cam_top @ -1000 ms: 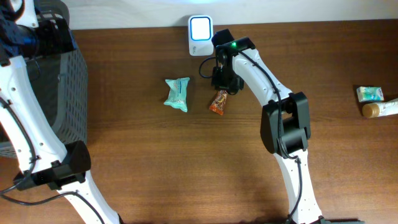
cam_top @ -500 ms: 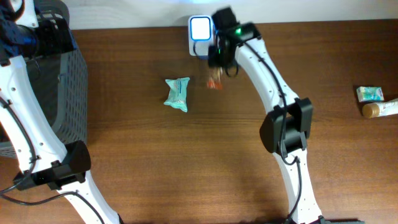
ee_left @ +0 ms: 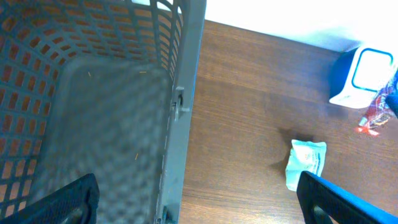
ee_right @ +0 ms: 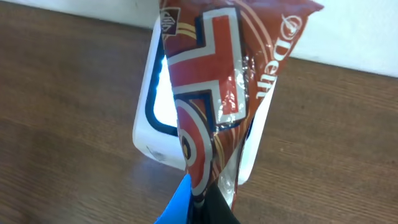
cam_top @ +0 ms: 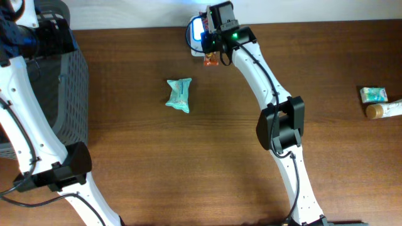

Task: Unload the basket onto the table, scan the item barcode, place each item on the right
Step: 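Hold the red snack bar up to the scanner, then place the snack bar with the other items at the right edge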

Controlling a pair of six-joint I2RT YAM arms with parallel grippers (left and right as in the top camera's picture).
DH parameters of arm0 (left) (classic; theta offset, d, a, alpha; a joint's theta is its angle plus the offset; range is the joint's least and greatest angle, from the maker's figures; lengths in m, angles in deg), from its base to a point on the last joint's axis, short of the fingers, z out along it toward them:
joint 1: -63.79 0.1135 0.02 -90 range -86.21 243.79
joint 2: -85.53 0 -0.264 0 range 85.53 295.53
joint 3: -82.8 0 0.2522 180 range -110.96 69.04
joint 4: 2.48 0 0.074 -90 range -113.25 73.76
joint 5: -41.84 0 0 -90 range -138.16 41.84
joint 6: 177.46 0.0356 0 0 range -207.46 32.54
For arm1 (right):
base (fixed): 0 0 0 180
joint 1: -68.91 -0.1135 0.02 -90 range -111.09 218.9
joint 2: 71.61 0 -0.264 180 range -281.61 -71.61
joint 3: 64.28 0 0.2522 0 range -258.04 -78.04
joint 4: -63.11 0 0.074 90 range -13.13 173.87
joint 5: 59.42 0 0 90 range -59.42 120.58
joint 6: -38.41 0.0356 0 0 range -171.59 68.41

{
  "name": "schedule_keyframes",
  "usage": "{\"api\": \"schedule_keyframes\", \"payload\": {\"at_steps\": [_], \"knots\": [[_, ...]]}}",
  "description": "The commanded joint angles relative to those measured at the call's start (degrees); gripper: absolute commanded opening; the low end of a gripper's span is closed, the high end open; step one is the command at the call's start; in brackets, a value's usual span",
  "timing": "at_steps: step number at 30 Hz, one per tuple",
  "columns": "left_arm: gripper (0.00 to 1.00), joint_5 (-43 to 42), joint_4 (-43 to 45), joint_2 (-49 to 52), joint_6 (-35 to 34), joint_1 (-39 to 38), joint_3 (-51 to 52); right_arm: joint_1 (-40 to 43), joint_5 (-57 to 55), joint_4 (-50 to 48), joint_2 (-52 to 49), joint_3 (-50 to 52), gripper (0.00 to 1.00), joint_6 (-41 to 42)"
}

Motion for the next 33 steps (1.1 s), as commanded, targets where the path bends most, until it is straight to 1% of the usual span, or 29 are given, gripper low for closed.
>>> {"api": "schedule_keyframes", "payload": {"at_steps": [1,2,4,7,8,10,12,13,16,17,19,20,21,22,24,27,28,29,30,31,33], "knots": [[0.99,0.4,0.0,-1.6,-0.4,0.2,0.1,0.3,-0.6,-0.6,3.1,-1.3,0.04,0.4],[0.99,0.4,0.0,-1.6,-0.4,0.2,0.1,1.0,-2.4,0.0,4.7,-2.0,0.04,1.9],[0.99,0.4,0.0,-1.6,-0.4,0.2,0.1,2.8,-11.4,3.6,8.0,-2.7,0.04,6.8],[0.99,0.4,0.0,-1.6,-0.4,0.2,0.1,7.3,-23.7,13.0,10.5,-2.7,0.04,17.4],[0.99,0.4,0.0,-1.6,-0.3,0.2,0.1,10.6,-26.6,18.4,10.6,-2.7,0.04,20.5],[0.99,0.4,0.0,-1.6,-0.4,0.2,0.1,17.0,-27.4,25.8,10.2,-1.5,0.04,22.5],[0.99,0.4,0.0,-1.6,-0.3,0.2,0.1,22.5,-27.5,29.5,10.2,0.1,0.04,22.4],[0.99,0.4,0.0,-1.6,-0.4,0.2,0.1,26.4,-27.5,31.0,10.2,1.4,0.04,22.4],[0.99,0.4,0.0,-1.6,-0.3,0.2,0.1,34.2,-27.3,32.2,10.2,4.5,0.04,22.4],[0.99,0.4,0.0,-1.6,-0.3,0.2,0.1,36.3,-26.7,32.2,10.2,5.6,0.06,22.4],[0.99,0.4,0.0,-1.6,-0.4,0.2,0.1,39.2,-24.4,32.0,10.2,7.6,0.35,22.3],[0.99,0.4,0.0,-1.6,-0.3,0.2,0.1,40.8,-22.2,32.0,10.2,8.6,0.62,21.0],[0.99,0.4,0.0,-1.6,-0.3,0.2,0.1,41.8,-19.1,32.0,10.2,9.2,0.77,19.2],[0.99,0.4,0.0,-1.6,-0.3,0.2,0.1,42.2,-16.2,32.0,10.2,9.5,0.86,17.6],[0.99,0.4,0.0,-1.6,-0.3,0.2,0.1,41.6,-5.3,31.5,10.2,9.5,0.91,10.0],[0.99,0.4,0.0,-1.6,-0.3,0.2,0.1,37.6,12.7,31.6,10.2,9.5,0.91,1.2],[0.99,0.4,0.0,-1.6,-0.3,0.2,0.1,36.0,17.4,31.7,10.2,9.5,0.91,0.3],[0.99,0.4,0.0,-1.6,-0.4,0.2,0.1,32.9,24.7,32.1,10.2,9.5,0.91,-0.4],[0.99,0.4,0.0,-1.6,-0.3,0.2,0.1,29.7,29.2,32.6,10.2,9.5,0.89,-0.4],[0.99,0.4,0.0,-1.6,-0.3,0.2,0.1,27.5,30.8,32.6,10.2,9.5,0.88,-0.4],[0.99,0.4,0.0,-1.6,-0.4,0.2,0.1,21.4,30.6,30.8,10.2,9.8,0.86,-0.4]]}}
